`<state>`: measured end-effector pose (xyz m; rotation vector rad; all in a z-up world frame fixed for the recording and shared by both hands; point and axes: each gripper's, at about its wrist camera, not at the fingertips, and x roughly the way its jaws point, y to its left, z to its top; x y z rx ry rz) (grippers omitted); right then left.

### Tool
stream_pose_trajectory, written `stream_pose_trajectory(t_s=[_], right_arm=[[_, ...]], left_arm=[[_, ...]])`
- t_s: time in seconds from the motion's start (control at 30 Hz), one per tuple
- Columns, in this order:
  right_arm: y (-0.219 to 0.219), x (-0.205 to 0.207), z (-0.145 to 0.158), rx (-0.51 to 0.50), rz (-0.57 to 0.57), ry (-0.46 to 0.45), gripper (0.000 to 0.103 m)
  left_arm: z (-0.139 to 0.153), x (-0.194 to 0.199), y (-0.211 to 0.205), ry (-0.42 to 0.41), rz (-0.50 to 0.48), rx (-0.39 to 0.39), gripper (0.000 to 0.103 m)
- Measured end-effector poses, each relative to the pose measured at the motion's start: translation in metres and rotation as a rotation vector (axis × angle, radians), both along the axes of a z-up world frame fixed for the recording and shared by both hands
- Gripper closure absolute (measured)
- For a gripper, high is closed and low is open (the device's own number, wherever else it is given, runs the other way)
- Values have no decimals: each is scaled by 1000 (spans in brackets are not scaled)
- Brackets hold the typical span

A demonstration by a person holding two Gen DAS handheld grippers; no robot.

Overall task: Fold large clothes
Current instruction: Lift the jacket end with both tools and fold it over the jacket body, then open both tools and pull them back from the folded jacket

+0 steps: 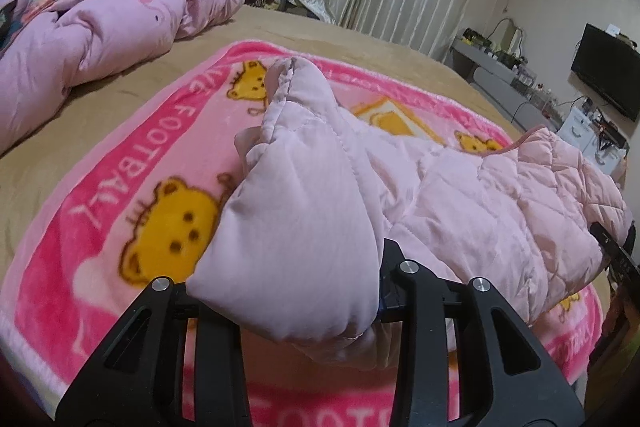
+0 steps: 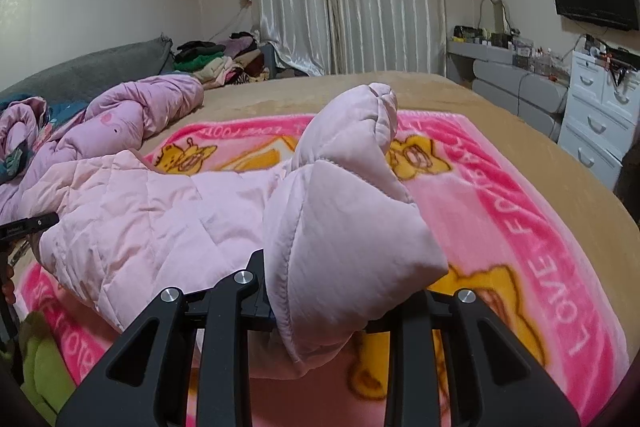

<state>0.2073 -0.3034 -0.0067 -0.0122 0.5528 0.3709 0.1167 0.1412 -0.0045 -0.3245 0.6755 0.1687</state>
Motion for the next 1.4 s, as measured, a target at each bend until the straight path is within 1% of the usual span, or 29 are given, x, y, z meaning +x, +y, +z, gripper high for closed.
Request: stream_pose_trajectory(t_s=[0.2,0.27,0.43,0.53,0.6,0.73,0.87,0.93,0.97,1.0,1.07,1.17,1.27,1.33,1.37,1.4], right_arm=[[-7,11,-28,-13,-100,109,75],[-10,17,-38,-3,-125,153,74],[-17,27,-59,27,-163,225,70],[-17,32,-68,54,-191,270,66],[-16,31,-69,60,-200,279,62],[-21,30,-70,66,-201,302,49],[-32,30,-70,98,-228,347,28],[-36,27,-67,95,-228,346,22],[-38,24,-64,83,-236,336,14],[-41,21,-60,79,-243,322,10],[-47,18,-55,87,-243,307,9],[-56,15,-51,103,-241,307,5],[-58,13,-50,107,-242,309,5],[-58,12,-48,105,-241,311,5],[-58,9,-45,103,-237,304,5],[-58,8,-42,99,-239,296,5]], left_arm=[[-13,2,-4,41,12,45,73],[-18,3,-4,60,16,48,72],[-23,7,-6,80,26,66,69],[-26,11,-9,94,35,77,66],[-28,11,-9,104,40,83,65],[-29,9,-8,111,47,77,63],[-29,7,-9,117,51,73,62],[-29,7,-9,118,53,69,62],[-29,6,-10,119,55,67,62],[-29,6,-10,119,55,66,62],[-29,5,-10,121,58,65,62],[-29,4,-11,123,62,59,61],[-28,2,-10,130,72,57,51],[-26,-1,-10,141,88,68,38],[-23,-3,-10,142,92,76,35],[-21,-5,-10,141,95,78,28]])
